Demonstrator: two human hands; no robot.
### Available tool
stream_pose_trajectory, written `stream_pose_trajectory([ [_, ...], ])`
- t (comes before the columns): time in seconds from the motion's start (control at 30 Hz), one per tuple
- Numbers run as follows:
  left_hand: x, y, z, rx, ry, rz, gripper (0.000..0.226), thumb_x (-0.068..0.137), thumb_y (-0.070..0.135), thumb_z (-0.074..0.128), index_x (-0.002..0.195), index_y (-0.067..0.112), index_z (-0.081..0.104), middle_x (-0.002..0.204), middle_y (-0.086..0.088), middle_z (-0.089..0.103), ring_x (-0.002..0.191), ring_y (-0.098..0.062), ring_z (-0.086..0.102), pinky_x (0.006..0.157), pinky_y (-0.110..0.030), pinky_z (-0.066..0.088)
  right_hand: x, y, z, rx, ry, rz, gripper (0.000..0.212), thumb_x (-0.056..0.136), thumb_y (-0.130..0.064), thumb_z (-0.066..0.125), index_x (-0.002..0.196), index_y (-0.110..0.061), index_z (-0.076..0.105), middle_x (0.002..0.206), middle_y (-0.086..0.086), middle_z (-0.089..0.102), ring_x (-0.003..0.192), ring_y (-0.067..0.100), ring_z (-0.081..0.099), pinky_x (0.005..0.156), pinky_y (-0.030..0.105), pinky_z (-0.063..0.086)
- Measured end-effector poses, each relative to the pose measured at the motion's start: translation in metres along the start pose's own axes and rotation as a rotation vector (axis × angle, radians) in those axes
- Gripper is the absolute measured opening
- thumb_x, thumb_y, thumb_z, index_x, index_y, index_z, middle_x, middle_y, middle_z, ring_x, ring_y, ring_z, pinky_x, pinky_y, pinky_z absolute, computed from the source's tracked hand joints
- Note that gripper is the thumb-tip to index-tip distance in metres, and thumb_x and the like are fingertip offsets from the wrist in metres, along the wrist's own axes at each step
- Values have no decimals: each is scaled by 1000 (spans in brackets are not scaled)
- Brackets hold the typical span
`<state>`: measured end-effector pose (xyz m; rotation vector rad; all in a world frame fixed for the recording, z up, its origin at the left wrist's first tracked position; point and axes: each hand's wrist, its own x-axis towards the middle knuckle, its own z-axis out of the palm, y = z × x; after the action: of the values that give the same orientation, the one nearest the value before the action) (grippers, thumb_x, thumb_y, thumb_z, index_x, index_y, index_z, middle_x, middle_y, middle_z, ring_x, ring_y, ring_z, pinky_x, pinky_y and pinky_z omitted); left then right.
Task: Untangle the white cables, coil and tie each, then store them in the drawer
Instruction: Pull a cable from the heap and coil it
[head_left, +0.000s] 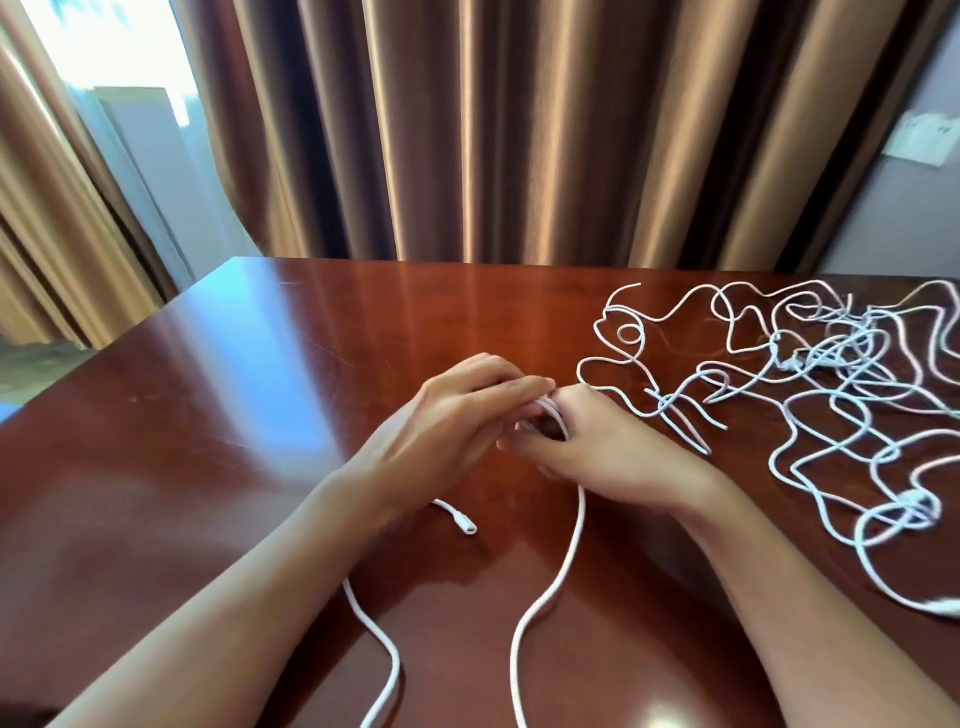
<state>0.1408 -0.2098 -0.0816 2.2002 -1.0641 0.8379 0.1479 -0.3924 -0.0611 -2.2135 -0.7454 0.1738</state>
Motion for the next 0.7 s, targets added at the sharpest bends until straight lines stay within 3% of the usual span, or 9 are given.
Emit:
stream_pose_trajectory([
  [0.07,0,-2,-2,73,-11,26,26,93,-6,55,117,-3,67,102,-11,67,90,-24,63,81,-32,53,1,1,0,1,26,-1,23,93,-23,69,71,-19,61,58,-12,56,55,-1,51,57,19,40],
  [0.17,2,0,-4,64,88,-55,37,77,-14,42,102,-4,68,92,-6,66,81,-15,59,78,-16,46,1,2,-2,145,62,-22,13,94,-17,68,87,-7,67,66,-7,59,62,2,51,62,25,41],
  [0.23,3,0,-4,51,206,-198,34,75,-21,47,92,-3,70,80,-1,64,71,-9,57,69,-16,45,1,2,-5,226,69,-35,6,96,-13,67,95,-8,71,68,-6,64,64,3,57,64,21,44],
  [0.33,2,-11,-7,113,294,-362,22,85,-14,59,88,0,75,71,19,60,68,9,58,67,-8,41,0,4,-12,316,102,-37,18,95,-3,64,103,-18,73,66,-7,66,63,2,61,64,15,47],
  [0.43,1,-17,-10,93,276,-458,23,87,-13,61,87,4,77,71,30,57,68,21,54,69,-1,36,0,7,-21,292,298,-72,16,97,-5,63,100,-15,75,64,-6,65,58,2,58,61,15,46],
  [0.53,3,-12,-9,-152,290,-683,25,94,-3,61,89,15,79,59,25,62,58,9,56,63,-11,42,4,8,-17,333,393,-105,18,103,-20,57,101,-15,75,67,-7,63,59,5,54,59,17,44],
  [0.6,6,-9,-7,-356,311,-792,29,97,-2,58,87,18,77,59,15,63,54,-2,53,59,-16,45,5,6,-6,416,325,-137,25,105,-31,49,109,-18,69,70,-6,59,57,8,51,57,19,42],
  [0.7,7,-3,-3,-794,323,-960,27,99,-2,52,88,7,75,67,-1,63,61,-9,52,60,-16,45,7,2,11,441,202,-160,37,98,-45,51,125,-21,61,74,-13,57,59,8,49,56,20,41],
])
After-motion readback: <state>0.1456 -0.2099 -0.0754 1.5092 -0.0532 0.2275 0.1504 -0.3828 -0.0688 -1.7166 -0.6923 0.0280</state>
